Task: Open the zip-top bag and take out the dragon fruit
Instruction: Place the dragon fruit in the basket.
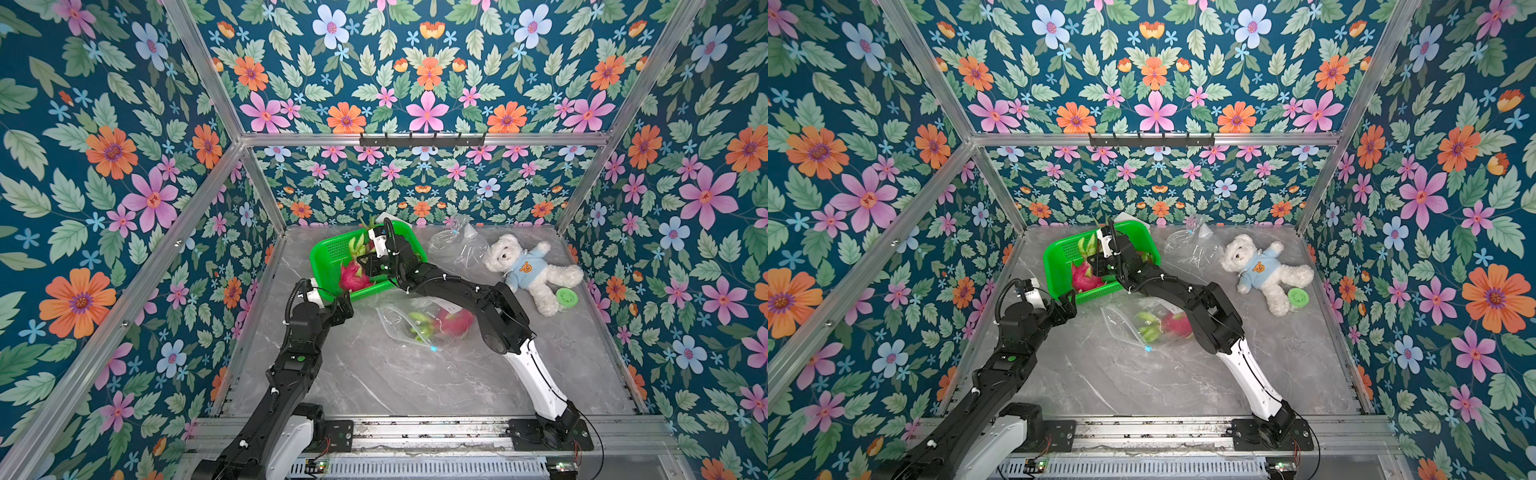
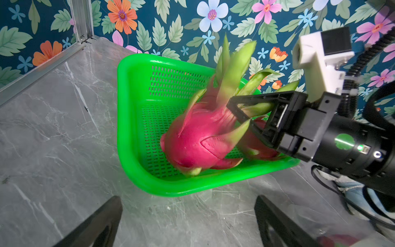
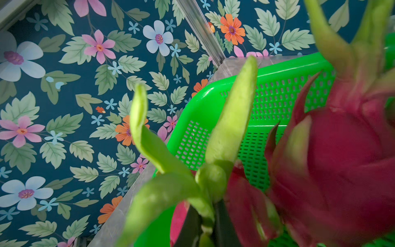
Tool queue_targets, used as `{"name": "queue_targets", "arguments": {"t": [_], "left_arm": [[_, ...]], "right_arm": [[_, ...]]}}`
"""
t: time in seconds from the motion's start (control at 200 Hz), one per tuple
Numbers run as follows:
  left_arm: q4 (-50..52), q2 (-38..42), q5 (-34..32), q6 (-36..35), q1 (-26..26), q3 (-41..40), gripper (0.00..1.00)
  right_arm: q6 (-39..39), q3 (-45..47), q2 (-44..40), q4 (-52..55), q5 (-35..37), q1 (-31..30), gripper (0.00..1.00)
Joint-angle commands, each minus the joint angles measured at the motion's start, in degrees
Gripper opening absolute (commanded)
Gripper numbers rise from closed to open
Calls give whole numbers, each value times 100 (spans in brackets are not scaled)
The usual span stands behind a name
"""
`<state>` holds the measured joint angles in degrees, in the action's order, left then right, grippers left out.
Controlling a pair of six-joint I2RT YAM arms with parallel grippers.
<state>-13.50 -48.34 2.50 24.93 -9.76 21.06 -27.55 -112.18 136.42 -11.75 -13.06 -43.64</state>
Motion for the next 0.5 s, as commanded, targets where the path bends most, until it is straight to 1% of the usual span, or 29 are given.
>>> {"name": "queue_targets", "arguments": {"t": [0.0, 0.055, 0.13, 0.185, 0.335, 0.4, 0.495], "left_arm": [[-140, -30, 219, -46, 18, 60, 99], [-153, -44, 337, -24, 24, 77, 99], [-171, -44, 455, 38, 25, 88, 99], [-200, -34, 589, 43, 20, 100, 99], [-336, -74, 1257, 47, 12, 122, 99], [-354, -120, 1496, 55, 9, 132, 99], [-415, -212, 1725, 91, 9, 120, 99]], "right_arm": [[250, 188, -414, -168, 145, 22, 29], [398, 297, -683, -88, 58, 22, 33], [595, 411, -1082, 212, -44, 22, 36], [735, 533, -1376, 450, -106, 22, 37], [1040, 1092, -2246, 1021, -191, 21, 37], [1131, 1307, -2633, 1359, -282, 18, 36], [1314, 1570, -3175, 2026, -307, -52, 28]]}}
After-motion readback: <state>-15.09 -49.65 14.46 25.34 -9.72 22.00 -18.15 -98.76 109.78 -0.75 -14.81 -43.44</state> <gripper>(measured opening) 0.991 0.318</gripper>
